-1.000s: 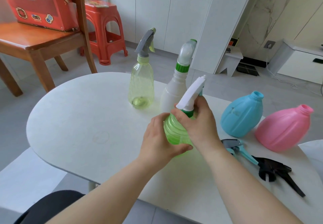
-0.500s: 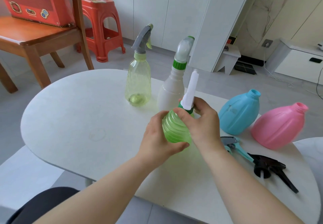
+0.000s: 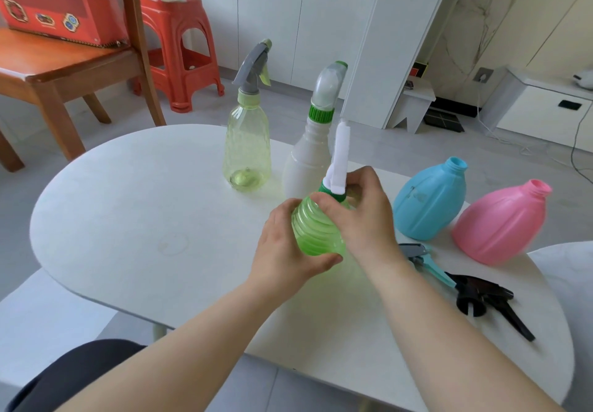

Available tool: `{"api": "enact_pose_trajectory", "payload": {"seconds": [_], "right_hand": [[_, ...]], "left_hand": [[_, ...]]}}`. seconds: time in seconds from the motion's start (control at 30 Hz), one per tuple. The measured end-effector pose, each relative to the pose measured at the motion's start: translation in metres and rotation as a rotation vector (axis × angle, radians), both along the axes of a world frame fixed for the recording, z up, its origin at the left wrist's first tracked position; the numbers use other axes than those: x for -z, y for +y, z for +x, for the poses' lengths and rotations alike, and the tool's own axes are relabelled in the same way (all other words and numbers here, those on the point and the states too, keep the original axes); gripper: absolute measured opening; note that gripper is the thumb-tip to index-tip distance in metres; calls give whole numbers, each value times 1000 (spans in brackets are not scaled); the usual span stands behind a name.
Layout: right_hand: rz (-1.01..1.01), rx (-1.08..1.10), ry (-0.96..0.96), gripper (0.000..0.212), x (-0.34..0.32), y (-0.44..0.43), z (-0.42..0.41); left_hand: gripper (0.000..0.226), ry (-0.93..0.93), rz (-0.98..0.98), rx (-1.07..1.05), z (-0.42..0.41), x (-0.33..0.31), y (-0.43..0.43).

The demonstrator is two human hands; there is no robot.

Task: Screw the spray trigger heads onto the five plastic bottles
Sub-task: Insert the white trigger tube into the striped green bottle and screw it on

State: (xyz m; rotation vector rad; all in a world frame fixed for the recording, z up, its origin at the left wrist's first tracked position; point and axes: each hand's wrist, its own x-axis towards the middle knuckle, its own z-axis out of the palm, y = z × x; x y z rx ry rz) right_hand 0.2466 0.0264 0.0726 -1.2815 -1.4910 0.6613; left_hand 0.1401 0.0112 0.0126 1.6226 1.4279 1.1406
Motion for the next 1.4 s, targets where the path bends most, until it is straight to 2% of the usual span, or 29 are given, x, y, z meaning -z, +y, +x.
{"api": "enact_pose_trajectory", "payload": {"seconds": [0.13,0.4,0.63,0.7,0.83,0.97,1.03,1.13,1.2,1.4], "right_hand": [[-14,95,18,37,5,0,-11],[-50,-139,-84,10,-3,-5,12],[1,-45,-47,33,-5,5,10],[-19,-35,-30,32,-4,9,6],[-91,-183,-101,20,-4,8,7],[-160,-306,2,18,-14,7,20],[-108,-221,-10,21,-16,10,18],[-38,-15,-34,37,-10,12,6],[-30,50,0,38,-2,12,-1],[-109,-200,65,18,-2,8,1]], "left_hand": [[88,-32,-18,-2,2,-1,0],[88,-19,-72,25,0,-2,3],[88,-6,-51,41,0,-2,3],[89,-24,-55,41,-1,-3,5],[88,-11,-71,68,-5,-3,10],[88,-9,-60,124,-8,-3,14],[90,16,-27,148,-8,-3,15],[92,19,-20,119,-7,-3,15],[93,13,-30,120,-8,-3,16],[91,-18,-109,218,-20,-8,23]]}}
